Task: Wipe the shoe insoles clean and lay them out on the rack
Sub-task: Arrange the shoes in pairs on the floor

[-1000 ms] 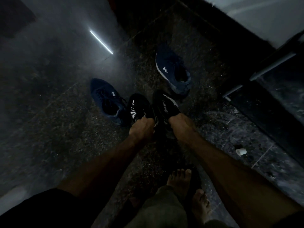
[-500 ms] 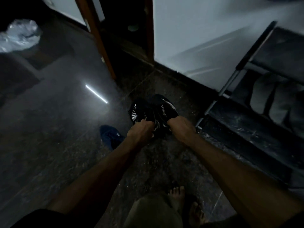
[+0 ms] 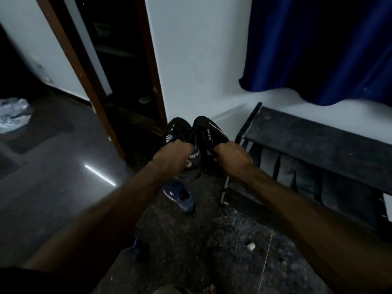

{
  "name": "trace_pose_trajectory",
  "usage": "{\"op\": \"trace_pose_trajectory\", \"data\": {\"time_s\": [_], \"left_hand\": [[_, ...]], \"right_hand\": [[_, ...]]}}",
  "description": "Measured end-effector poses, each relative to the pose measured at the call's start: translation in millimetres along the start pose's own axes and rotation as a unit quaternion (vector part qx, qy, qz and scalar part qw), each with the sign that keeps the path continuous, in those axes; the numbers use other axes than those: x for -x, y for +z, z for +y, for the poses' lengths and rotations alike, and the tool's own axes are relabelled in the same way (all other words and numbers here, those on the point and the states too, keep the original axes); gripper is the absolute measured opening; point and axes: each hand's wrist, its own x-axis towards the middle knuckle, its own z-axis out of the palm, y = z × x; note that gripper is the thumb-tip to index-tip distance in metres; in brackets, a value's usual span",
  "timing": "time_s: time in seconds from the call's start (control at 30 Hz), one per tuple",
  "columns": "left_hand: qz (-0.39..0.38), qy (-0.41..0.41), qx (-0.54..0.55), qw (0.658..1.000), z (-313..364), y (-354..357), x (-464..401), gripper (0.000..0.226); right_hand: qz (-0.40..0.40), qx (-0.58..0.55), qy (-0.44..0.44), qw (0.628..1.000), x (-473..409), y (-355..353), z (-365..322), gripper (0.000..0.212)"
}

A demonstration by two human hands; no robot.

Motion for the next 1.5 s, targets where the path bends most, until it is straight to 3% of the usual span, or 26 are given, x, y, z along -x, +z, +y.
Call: {"op": "trace_pose_trajectory", "data": {"time_s": [0.33, 0.67, 1.0, 1.5], "left_hand": [[0.045, 0.102, -0.015, 0.994, 92.4, -77.3, -76.9, 0.025], [0.033, 0.170, 0.012, 0.985, 178.7, -54.0, -166.8, 0.038], [-0.040, 0.175, 0.031, 0.983, 183.0, 20.5, -215.6, 0.042], [0.015, 0.165, 0.059, 0.984, 167.1, 35.0, -247.9, 0.040]], "right_hand": [[0.097, -0.034, 0.077, 0.992, 19.6, -103.1, 79.4, 0.028], [0.104, -0.010, 0.181, 0.978, 23.4, -113.4, 177.1, 0.030], [0.079, 0.032, 0.213, 0.973, 2.4, -49.3, 222.2, 0.025], [0.078, 0.072, 0.202, 0.974, -15.5, -29.0, 231.1, 0.024]]}}
